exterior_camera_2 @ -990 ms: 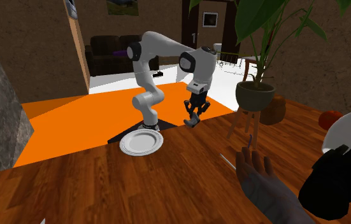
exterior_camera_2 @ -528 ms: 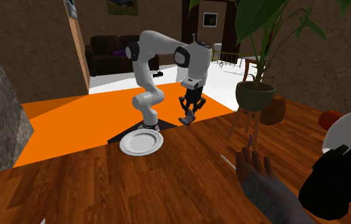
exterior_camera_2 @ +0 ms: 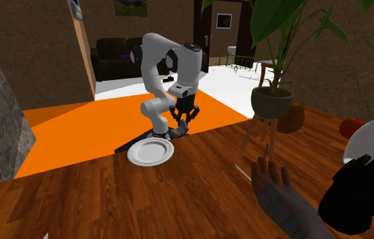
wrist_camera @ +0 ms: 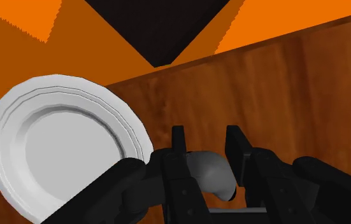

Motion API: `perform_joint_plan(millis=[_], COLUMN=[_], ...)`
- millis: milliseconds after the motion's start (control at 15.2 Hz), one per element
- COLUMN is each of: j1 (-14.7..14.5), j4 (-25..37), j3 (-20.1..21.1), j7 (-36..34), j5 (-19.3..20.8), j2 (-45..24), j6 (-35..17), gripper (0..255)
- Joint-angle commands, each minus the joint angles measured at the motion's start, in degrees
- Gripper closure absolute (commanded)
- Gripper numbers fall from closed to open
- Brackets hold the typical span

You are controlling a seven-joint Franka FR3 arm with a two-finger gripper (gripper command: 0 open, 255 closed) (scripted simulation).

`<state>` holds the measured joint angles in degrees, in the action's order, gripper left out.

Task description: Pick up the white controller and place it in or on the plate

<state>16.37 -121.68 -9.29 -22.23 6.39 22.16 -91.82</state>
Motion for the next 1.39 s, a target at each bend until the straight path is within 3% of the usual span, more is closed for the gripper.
perform_joint_plan(millis=[0, 528, 1320], j1=[1.23, 5.72, 6.02], j4=[-0.44, 1.06, -7.64], j3=[-2.1, -10.37, -11.38], j7=[3.0, 14.61, 13.85], j5=[1.27, 5.69, 6.29], j2=[0.28, -0.36, -0.94], j6=[-0.43, -1.1, -10.35], gripper=[255, 255, 255])
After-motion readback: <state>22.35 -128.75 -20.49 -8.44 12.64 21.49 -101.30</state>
